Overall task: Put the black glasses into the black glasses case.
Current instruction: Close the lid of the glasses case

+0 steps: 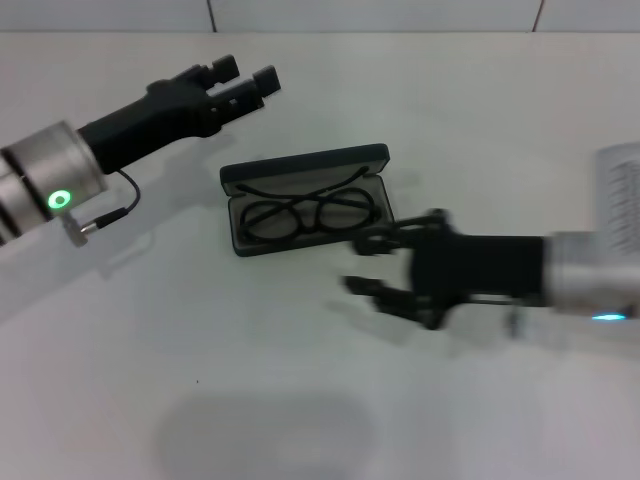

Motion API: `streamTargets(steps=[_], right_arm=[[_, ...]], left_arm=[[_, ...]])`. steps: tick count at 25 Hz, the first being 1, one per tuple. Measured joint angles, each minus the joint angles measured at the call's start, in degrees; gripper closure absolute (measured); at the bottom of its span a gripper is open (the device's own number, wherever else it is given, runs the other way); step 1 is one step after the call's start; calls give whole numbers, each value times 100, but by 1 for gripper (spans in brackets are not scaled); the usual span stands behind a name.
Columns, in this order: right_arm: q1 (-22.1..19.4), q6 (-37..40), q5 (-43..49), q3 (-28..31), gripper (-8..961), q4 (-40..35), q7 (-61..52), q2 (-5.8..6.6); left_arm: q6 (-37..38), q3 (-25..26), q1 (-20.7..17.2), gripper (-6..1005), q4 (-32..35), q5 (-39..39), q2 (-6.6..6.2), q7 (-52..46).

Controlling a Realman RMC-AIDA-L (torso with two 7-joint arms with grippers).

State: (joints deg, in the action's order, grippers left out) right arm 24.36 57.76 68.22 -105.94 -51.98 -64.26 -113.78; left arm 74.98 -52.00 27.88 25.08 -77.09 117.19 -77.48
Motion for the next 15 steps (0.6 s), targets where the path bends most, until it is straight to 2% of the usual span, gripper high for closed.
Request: streamTargets(steps=[2, 3, 4, 8, 10, 15], right_arm=[[208, 957, 495, 814, 595, 574, -388, 42], [208, 957, 495, 814, 595, 574, -388, 42], [458, 1860, 891, 1729, 595, 1270, -552, 45], [480, 2406, 1224, 2850, 586, 1815, -496, 24], [385, 2389, 1275, 3001, 582, 1784, -496, 11], [283, 2252, 1299, 3049, 395, 1709, -491, -16]], left_arm=[[-397, -2, 181, 166, 72, -339, -34, -208], [-715, -2, 339, 166, 144, -620, -48, -410], [-715, -2, 339, 166, 144, -620, -48, -410], [-1378, -12, 617, 166, 309, -1237, 0, -602], [-1647, -24, 731, 166, 392, -1596, 57, -700], [-2045, -43, 983, 167, 473, -2473, 206, -936]])
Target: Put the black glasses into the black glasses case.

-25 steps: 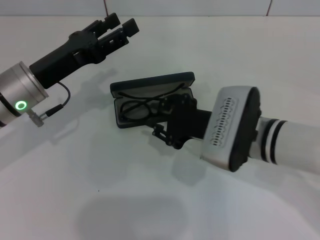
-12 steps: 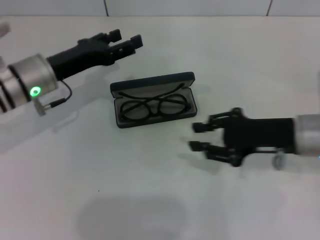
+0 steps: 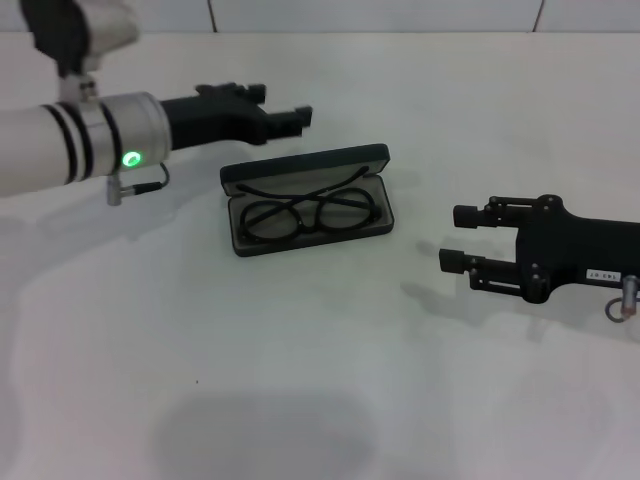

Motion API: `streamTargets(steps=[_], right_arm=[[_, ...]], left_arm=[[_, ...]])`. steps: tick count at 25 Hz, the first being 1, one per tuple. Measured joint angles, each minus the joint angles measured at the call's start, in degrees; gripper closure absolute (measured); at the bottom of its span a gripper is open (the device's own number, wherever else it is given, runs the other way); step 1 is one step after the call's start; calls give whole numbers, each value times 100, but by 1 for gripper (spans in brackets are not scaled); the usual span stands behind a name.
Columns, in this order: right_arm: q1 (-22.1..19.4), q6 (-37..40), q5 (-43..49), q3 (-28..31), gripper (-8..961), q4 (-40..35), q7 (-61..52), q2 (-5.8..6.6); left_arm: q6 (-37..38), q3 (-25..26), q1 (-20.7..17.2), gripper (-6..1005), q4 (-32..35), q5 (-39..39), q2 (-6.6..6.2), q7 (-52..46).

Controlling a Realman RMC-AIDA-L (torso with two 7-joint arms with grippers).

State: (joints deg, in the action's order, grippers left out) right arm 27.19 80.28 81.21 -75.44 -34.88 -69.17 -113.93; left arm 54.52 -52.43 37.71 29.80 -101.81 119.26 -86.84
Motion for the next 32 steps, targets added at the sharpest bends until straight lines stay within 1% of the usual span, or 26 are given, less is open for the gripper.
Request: streamTargets(steps=[2, 5, 9, 12, 17, 18, 20, 22, 23, 25, 26, 27, 29, 30, 31, 32], right_arm=[[28, -68, 15, -8, 390, 18, 0, -3], [44, -106, 27, -10, 379, 30, 0, -3], [47, -299, 34, 17, 360, 54, 0, 7], [58, -429, 36, 8, 346, 58, 0, 1], [89, -521, 36, 8, 323, 63, 0, 2], [91, -524, 36, 10, 319, 63, 0, 3], [97, -521, 36, 18, 309, 55, 1, 2], [100, -512, 36, 21, 300, 43, 1, 0], [103, -409, 25, 27, 295, -33, 3, -24], [97, -258, 5, 34, 286, -96, 48, -37], [91, -73, -23, 53, 281, -134, 123, -38], [91, 141, -50, 94, 277, -138, 265, -48], [100, 483, -85, 206, 268, -139, 502, -88], [105, 654, -101, 260, 263, -139, 654, -127], [109, 780, -107, 273, 258, -145, 779, -165], [109, 860, -107, 246, 254, -151, 877, -184]], left_arm=[[-127, -43, 45, 167, -6, -176, 36, -2], [-144, -223, 23, 167, -12, -203, 49, 54], [-117, -562, -109, 167, 16, -149, 59, 259], [-118, -847, -268, 167, -37, -8, 79, 603], [-117, -1385, -553, 167, -63, 796, 91, 1234], [-85, -1495, -625, 167, -59, 1083, 89, 1391], [120, -1531, -706, 168, -37, 1481, 84, 1627], [863, -1523, -850, 168, -17, 2118, 53, 2094], [1276, -1512, -909, 168, -6, 2323, 34, 2275], [2377, -1498, -1065, 168, 63, 2617, -46, 2595], [2733, -1495, -1142, 168, 105, 2667, -96, 2666], [3203, -1496, -1227, 168, 156, 2687, -159, 2729], [4033, -1493, -1433, 168, 216, 2673, -335, 2843], [4267, -1494, -1503, 168, 215, 2665, -416, 2899], [4614, -1494, -1642, 168, 176, 2645, -526, 3011], [4788, -1493, -1734, 168, 135, 2632, -599, 3090]])
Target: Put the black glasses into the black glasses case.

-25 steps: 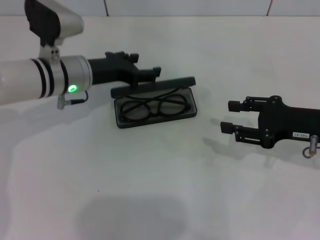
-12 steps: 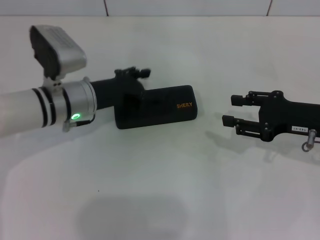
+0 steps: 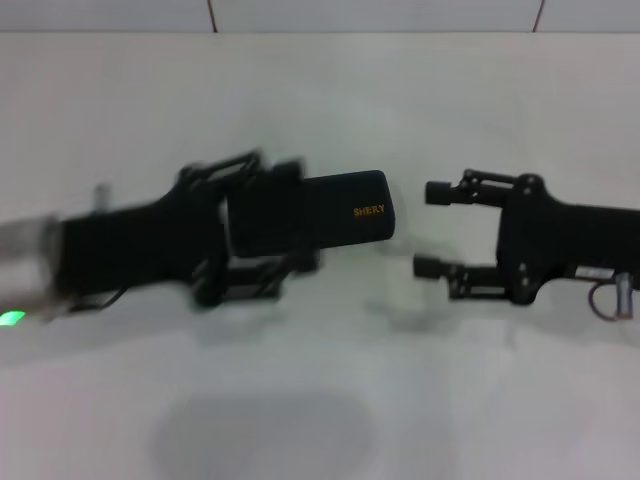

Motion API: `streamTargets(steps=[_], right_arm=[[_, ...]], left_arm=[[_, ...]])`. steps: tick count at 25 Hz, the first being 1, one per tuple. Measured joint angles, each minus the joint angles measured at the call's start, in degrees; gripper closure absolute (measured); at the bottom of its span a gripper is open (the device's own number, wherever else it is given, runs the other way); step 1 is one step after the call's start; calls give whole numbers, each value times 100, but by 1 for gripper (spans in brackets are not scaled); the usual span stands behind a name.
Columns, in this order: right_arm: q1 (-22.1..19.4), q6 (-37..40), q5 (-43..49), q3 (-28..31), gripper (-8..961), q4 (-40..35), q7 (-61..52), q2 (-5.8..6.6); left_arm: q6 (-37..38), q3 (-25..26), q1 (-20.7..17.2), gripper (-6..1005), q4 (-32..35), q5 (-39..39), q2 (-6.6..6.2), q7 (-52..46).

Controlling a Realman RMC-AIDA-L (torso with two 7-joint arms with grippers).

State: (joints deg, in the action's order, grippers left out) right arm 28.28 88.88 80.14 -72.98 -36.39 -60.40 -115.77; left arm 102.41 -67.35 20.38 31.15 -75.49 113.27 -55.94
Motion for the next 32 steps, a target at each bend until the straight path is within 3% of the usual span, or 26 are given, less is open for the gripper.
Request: streamTargets(steps=[3, 10, 12, 32], right_arm=[[19, 330, -11, -156, 216, 122, 475, -30], [241, 657, -310, -607, 101, 682, 1424, -39], [243, 577, -421, -636, 68, 708, 1485, -39], [241, 383, -457, -631, 74, 739, 1579, -41]], left_arm=[[314, -3, -272, 168, -63, -156, -113, 210], [340, -7, -786, 168, -75, -409, 2, 720], [306, -4, -804, 168, -82, -411, 33, 760], [39, 294, -614, 168, -101, -441, 114, 777]])
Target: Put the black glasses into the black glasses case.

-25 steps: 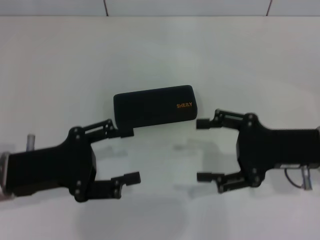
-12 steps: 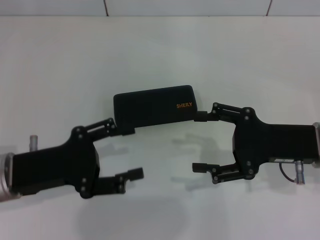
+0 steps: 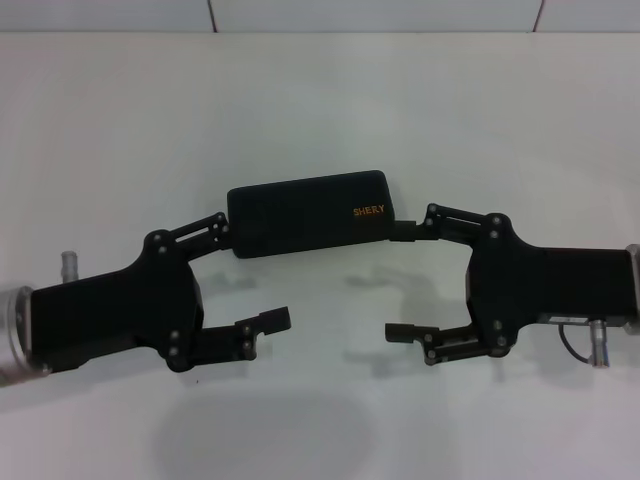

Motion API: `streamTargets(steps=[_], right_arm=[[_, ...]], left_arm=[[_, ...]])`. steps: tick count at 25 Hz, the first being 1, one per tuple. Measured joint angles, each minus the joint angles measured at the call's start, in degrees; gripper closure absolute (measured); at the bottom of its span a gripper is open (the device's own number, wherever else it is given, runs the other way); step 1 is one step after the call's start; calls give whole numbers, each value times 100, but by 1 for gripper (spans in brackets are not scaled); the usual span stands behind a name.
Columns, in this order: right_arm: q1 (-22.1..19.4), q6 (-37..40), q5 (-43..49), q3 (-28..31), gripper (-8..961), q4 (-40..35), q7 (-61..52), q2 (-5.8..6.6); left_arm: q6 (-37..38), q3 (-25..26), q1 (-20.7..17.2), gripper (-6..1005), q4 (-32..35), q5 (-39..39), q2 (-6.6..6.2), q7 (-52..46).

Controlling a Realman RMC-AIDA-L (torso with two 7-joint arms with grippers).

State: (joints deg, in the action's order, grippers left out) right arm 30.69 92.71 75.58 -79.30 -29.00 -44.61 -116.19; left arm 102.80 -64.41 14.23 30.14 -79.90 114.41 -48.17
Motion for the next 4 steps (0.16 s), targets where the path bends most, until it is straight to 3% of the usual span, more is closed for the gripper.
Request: streamTargets(steps=[4], right_arm=[[-24, 0, -68, 17, 74, -13, 2, 0]], left_arm=[[-6, -1, 2, 168, -23, 0, 2, 1]])
